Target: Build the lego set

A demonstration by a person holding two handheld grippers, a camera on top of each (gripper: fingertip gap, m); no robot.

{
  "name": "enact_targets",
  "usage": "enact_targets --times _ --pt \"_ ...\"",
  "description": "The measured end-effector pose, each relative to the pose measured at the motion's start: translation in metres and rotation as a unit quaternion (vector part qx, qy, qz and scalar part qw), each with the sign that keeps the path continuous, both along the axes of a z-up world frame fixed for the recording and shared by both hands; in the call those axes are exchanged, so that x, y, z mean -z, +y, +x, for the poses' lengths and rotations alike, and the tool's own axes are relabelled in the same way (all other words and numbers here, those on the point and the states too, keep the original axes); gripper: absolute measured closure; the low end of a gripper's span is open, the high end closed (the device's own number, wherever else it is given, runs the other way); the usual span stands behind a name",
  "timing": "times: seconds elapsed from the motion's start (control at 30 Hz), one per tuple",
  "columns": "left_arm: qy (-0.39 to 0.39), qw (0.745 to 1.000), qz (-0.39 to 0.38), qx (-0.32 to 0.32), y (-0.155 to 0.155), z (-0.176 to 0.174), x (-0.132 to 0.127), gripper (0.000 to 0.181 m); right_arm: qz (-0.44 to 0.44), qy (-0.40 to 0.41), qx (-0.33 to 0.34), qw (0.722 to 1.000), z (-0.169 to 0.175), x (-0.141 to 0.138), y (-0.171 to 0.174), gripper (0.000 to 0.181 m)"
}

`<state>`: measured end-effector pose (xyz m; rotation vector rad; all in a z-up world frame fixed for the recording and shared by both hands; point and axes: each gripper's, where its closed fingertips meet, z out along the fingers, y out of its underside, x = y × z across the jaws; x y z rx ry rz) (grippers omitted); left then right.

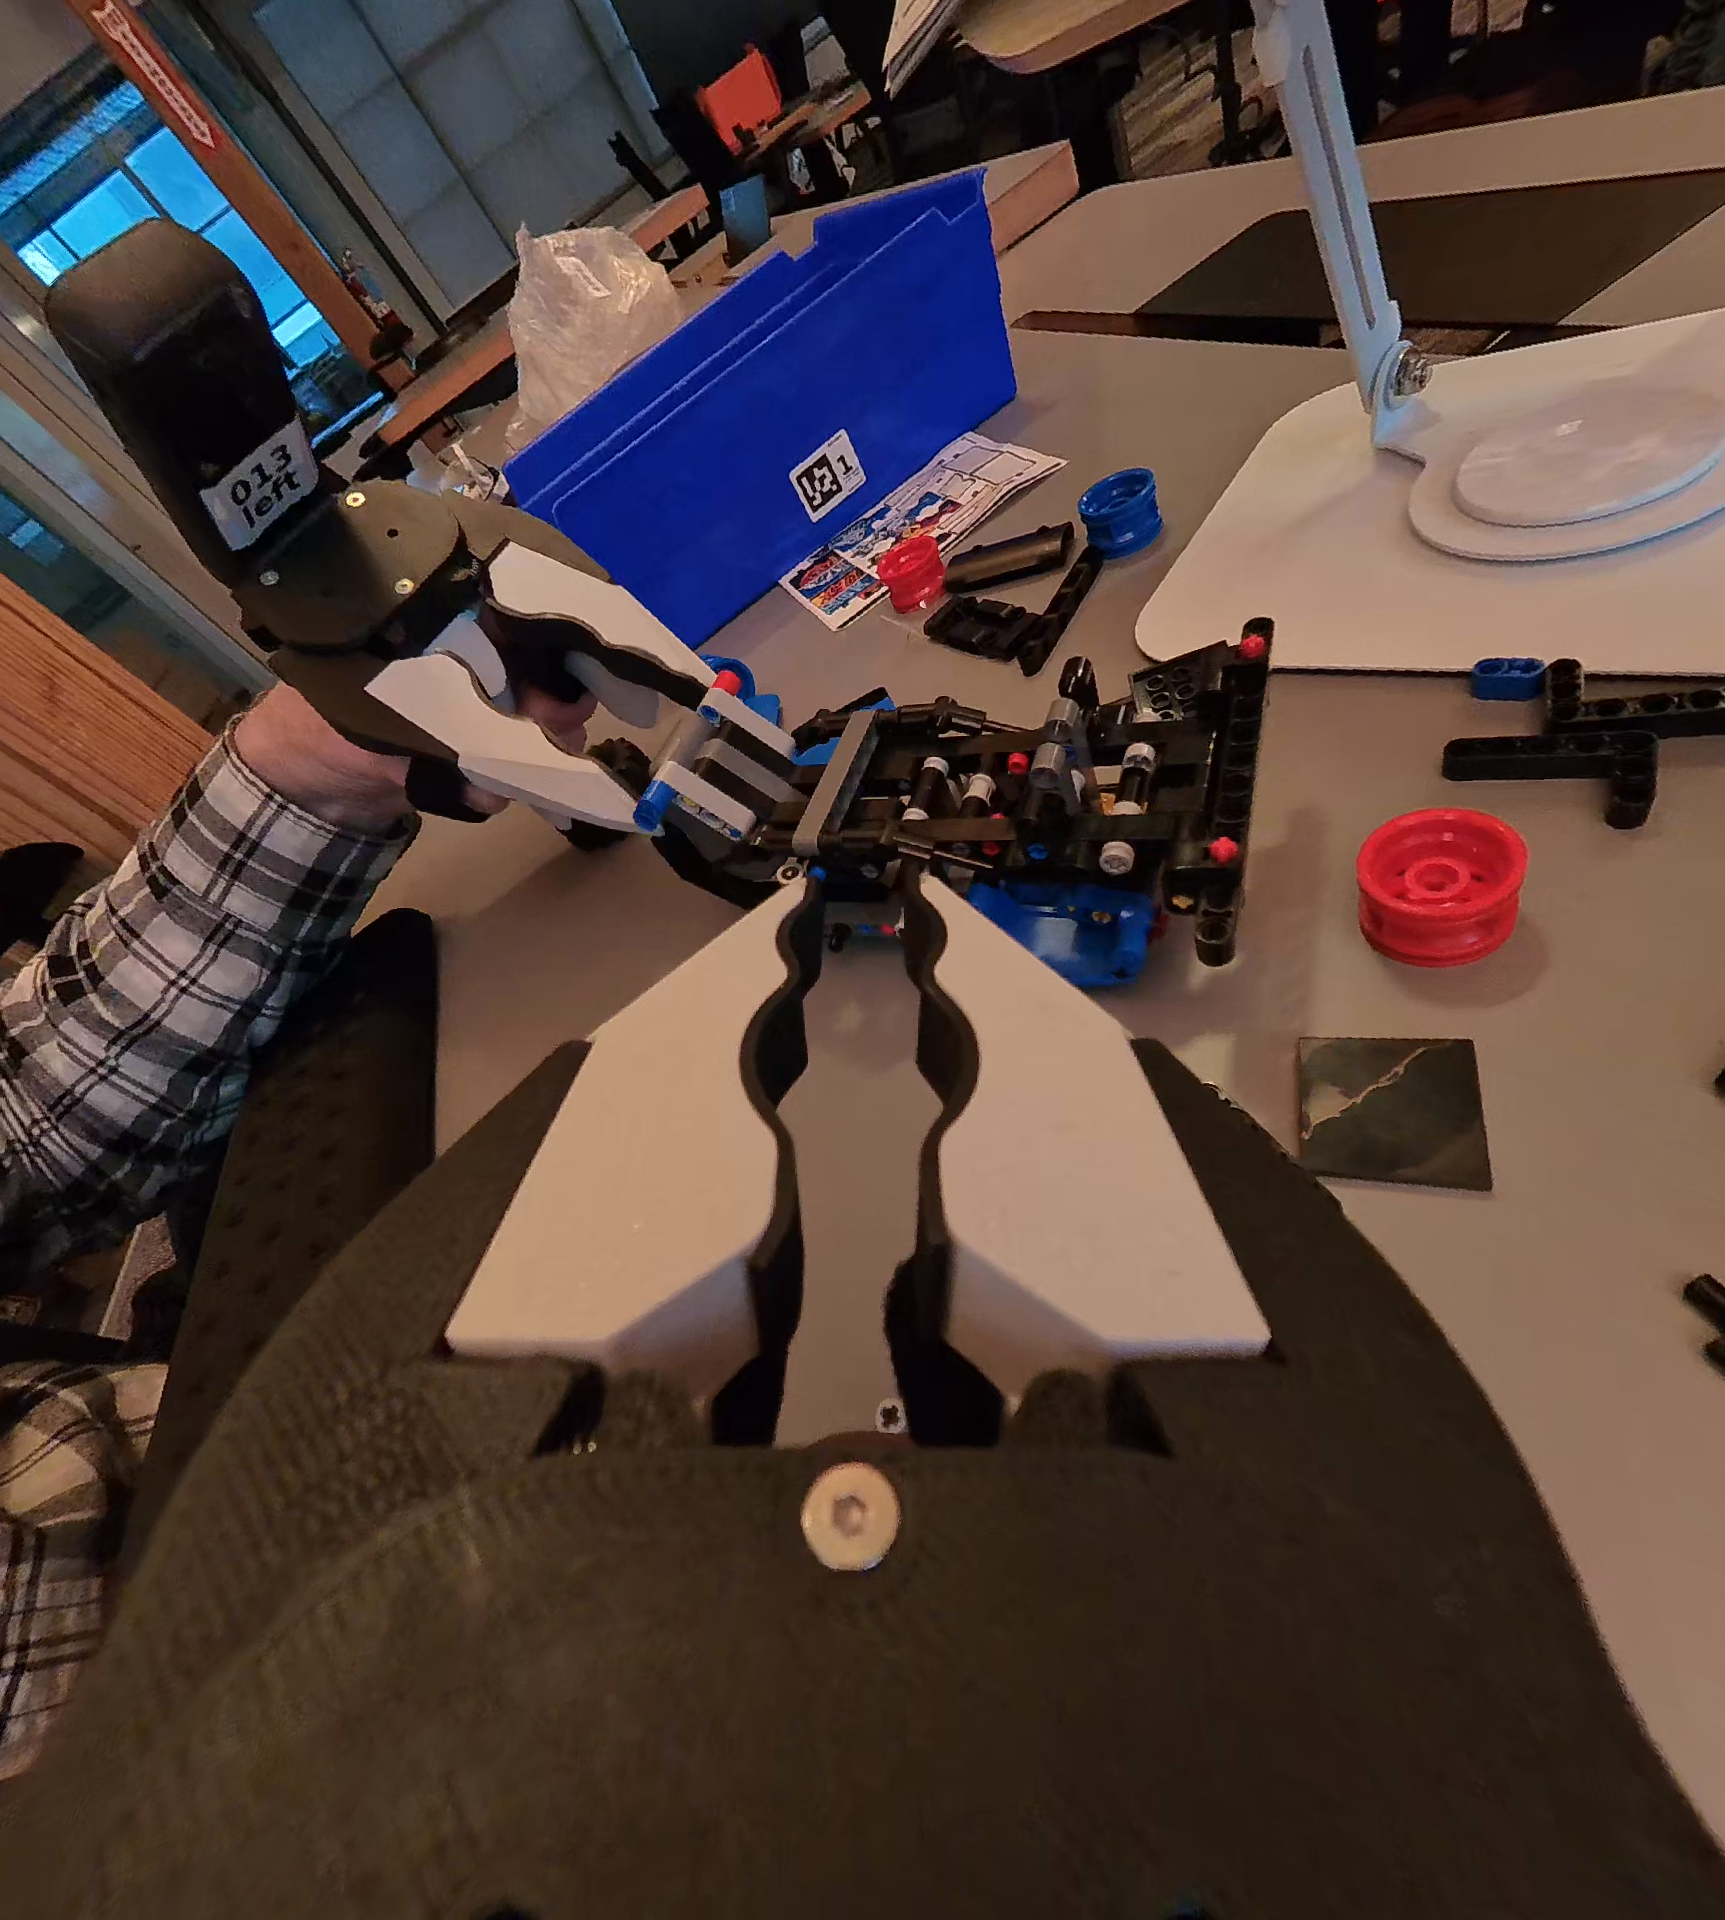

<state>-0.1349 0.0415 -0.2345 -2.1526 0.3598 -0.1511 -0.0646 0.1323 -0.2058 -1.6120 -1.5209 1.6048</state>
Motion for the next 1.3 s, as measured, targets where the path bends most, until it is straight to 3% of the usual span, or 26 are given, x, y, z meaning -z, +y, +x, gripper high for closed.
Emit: enact_targets --times 0.2,0.43,0.67,0.83,1.03,1.3 --pt "-0.009 1.0 -0.003 0.015 0.002 0.008 0.003 0.156 0.002 0.0 0.001 1.0 0.001 0.0 0.001 0.168" --pt "-0.008 0.999 -0.014 0.037 0.0 0.01 0.003 0.157 0.006 -0.001 -0.002 1.0 0.003 0.001 0.001 0.168" --pt "-0.011 0.998 -0.026 0.062 -0.002 0.011 0.003 0.155 0.01 -0.001 -0.003 1.0 0.005 0.002 0.002 0.167" --pt "-0.003 0.998 -0.027 0.056 -0.007 0.003 -0.005 0.139 0.024 -0.002 -0.004 1.0 0.007 0.004 0.002 0.166" --pt "0.042 0.999 0.018 0.014 0.0 -0.025 -0.047 0.138 0.03 0.002 -0.002 1.0 0.008 0.003 0.003 0.164" --pt "0.189 0.976 0.109 -0.02 0.075 -0.043 -0.12 0.138 0.043 -0.001 -0.005 0.999 0.007 0.006 0.001 0.164"
